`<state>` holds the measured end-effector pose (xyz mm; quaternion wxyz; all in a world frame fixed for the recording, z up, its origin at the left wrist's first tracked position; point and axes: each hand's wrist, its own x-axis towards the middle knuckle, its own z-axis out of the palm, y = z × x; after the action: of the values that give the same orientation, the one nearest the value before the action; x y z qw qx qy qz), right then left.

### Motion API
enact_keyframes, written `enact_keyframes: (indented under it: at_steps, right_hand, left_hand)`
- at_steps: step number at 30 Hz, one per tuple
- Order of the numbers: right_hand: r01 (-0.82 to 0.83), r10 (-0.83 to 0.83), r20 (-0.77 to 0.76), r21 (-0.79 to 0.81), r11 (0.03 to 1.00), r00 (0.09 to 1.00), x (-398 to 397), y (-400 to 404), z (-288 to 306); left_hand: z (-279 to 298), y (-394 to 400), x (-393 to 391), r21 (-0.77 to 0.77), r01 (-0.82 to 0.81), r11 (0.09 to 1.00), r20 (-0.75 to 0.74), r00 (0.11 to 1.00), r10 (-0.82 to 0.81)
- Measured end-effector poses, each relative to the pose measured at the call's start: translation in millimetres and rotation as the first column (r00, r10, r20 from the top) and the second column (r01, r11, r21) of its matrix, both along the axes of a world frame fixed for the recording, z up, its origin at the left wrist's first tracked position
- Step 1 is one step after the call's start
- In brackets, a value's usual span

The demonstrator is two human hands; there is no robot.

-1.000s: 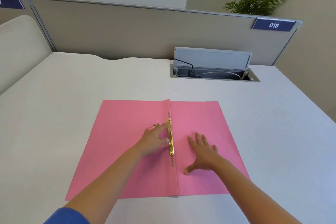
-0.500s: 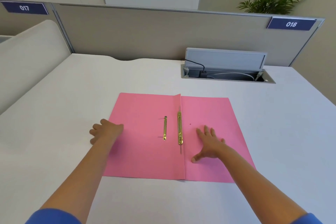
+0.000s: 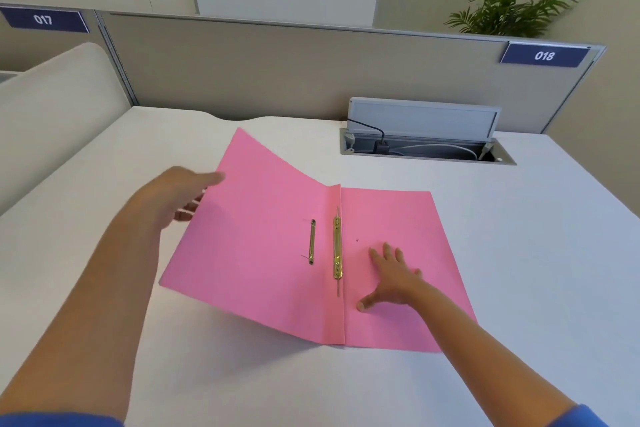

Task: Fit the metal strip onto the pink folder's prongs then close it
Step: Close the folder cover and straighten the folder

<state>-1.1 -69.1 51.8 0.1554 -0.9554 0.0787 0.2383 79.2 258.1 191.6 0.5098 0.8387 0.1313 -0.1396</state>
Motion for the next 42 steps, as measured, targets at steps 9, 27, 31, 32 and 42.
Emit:
enact_keyframes:
  at_steps: [9, 27, 31, 32, 42]
  right_hand:
    - [0.401, -0.530, -0.175, 0.848, 0.347, 0.829, -7.8, -30.3, 67.4]
    - [0.642, -0.725, -0.024, 0.485, 0.594, 0.689, -45.7, -104.9, 35.1]
    - [0.672, -0.732, 0.036, 0.370, 0.642, 0.680, -38.6, -108.1, 17.2]
    - [0.677, -0.736, 0.042, 0.360, 0.642, 0.676, -37.3, -108.7, 15.3]
    - [0.691, -0.768, -0.014, 0.449, 0.567, 0.640, -29.7, -103.9, 17.7]
  left_hand:
    - [14.0, -105.8, -47.3, -0.547, 0.402, 0.734, 0.086, 0.900, -0.428]
    - [-90.9, -174.9, -65.1, -0.196, 0.128, 0.972, -0.174, 0.971, -0.163]
    - [-98.4, -175.1, -61.4, -0.228, 0.078, 0.971, -0.184, 0.975, -0.122]
    - [-99.6, -174.4, -60.1, -0.241, 0.056, 0.969, -0.191, 0.976, -0.104]
    - [-104.0, -154.9, -44.2, -0.409, -0.156, 0.899, -0.325, 0.946, 0.016]
